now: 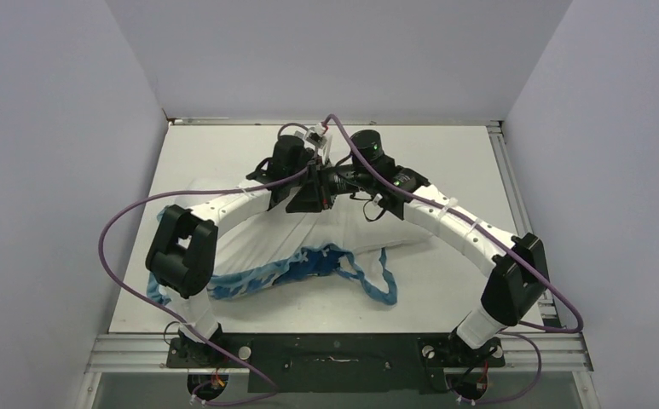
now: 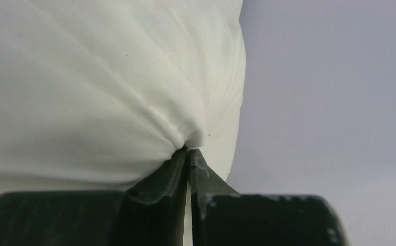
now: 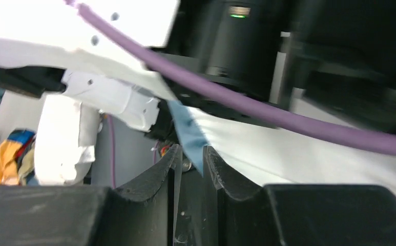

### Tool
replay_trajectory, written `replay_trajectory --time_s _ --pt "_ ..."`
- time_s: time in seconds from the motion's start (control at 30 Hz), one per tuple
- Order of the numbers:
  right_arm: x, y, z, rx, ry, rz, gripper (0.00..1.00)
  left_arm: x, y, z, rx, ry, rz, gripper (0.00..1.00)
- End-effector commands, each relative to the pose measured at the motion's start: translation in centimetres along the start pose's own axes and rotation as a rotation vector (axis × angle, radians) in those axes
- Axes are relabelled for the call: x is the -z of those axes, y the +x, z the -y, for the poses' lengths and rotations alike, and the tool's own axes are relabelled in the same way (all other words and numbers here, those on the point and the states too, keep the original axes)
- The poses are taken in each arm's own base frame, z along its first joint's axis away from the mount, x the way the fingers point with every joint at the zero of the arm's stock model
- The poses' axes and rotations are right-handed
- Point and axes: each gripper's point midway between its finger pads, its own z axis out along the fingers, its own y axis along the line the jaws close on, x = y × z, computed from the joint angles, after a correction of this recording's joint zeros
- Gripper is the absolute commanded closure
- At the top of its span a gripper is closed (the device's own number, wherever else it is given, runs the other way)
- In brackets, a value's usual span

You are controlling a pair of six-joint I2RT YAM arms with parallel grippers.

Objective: Put the pillow into the pillowcase
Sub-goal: Stuff the pillow into the pillowcase.

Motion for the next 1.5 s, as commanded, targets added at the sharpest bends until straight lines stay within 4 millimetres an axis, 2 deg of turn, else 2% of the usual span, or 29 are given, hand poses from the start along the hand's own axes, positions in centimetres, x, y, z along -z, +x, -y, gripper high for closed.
replay_trajectory --time_s 0.0,0.1,0.17,0.27,0.3,0.33,0.43,0.5,0.53,0.63,0.7,0.77,0.8,0.87,0.97,1.07,1.13,1.23,1.37,1.47 --pt "1.7 -0.9 -0.5 0.034 0.006 -0.004 0.78 -0.5 0.9 -0.2 -0.018 0.032 -0.005 1.0" --pt "4.3 -2.1 2.8 -0.02 0.161 0.061 0.61 0.0 0.2 -0.4 -0.037 0.012 0.016 1.0" --pt "7.2 -3.1 5.0 -0.071 0.24 0.143 0.49 0.3 -0.2 -0.6 -0.038 0.007 0.024 1.0" --pt "12.0 -3.0 8.8 -0.168 0.389 0.232 0.33 0.4 -0.3 -1.1 -0.04 -0.003 0.02 1.0" --pt "13.9 -2.3 10.9 -0.213 0.501 0.236 0.26 0.4 -0.2 -1.2 -0.039 -0.006 0.018 1.0" --pt "14.7 -1.4 11.7 -0.245 0.557 0.219 0.2 0.4 -0.2 -1.1 -0.041 -0.005 0.016 1.0" --pt "18.7 1.2 15.9 -0.37 0.792 0.241 0.03 0.3 0.1 -1.2 -0.044 -0.006 0.006 1.0" --pt "21.2 3.5 18.4 -0.474 0.905 0.238 0.0 0.4 0.3 -1.2 -0.049 -0.008 -0.003 1.0" --pt "22.2 4.4 19.3 -0.512 0.958 0.233 0.05 0.4 0.3 -1.2 -0.053 -0.009 -0.007 1.0" --pt "23.4 7.0 21.6 -0.604 1.014 0.206 0.08 0.5 0.6 -1.1 -0.071 -0.007 -0.014 0.98" --pt "22.6 8.7 22.9 -0.679 0.965 0.178 0.08 0.6 0.8 -1.1 -0.076 -0.003 -0.023 0.93" --pt "20.6 9.4 23.6 -0.718 0.821 0.171 0.0 0.7 1.2 -0.9 -0.083 0.003 -0.032 0.85" --pt "19.6 9.3 23.6 -0.724 0.758 0.171 0.08 0.7 1.4 -0.7 -0.089 0.008 -0.038 0.79" --pt "17.2 7.7 22.9 -0.692 0.591 0.192 0.3 0.7 1.9 -0.1 -0.098 0.02 -0.053 0.62" --pt "13.3 4.2 20.1 -0.562 0.42 0.18 0.58 0.5 2.9 0.7 -0.095 0.038 -0.088 0.46" --pt "9.4 1.9 16.1 -0.417 0.283 0.134 0.71 0.0 3.8 1.8 -0.091 0.066 -0.12 0.37" --pt "7.3 1.2 13.2 -0.335 0.19 0.108 0.77 -0.3 4.2 2.2 -0.093 0.072 -0.133 0.3" --pt "5.4 0.4 9.6 -0.224 0.101 0.097 0.82 -0.9 4.5 2.3 -0.091 0.064 -0.143 0.22" --pt "5.0 0.0 7.5 -0.119 0.082 0.067 0.84 -1.8 5.3 1.3 -0.088 0.017 -0.189 0.21" --pt "5.5 -1.5 6.5 -0.041 0.084 0.08 0.84 -2.6 6.1 -0.1 -0.086 -0.032 -0.225 0.2"
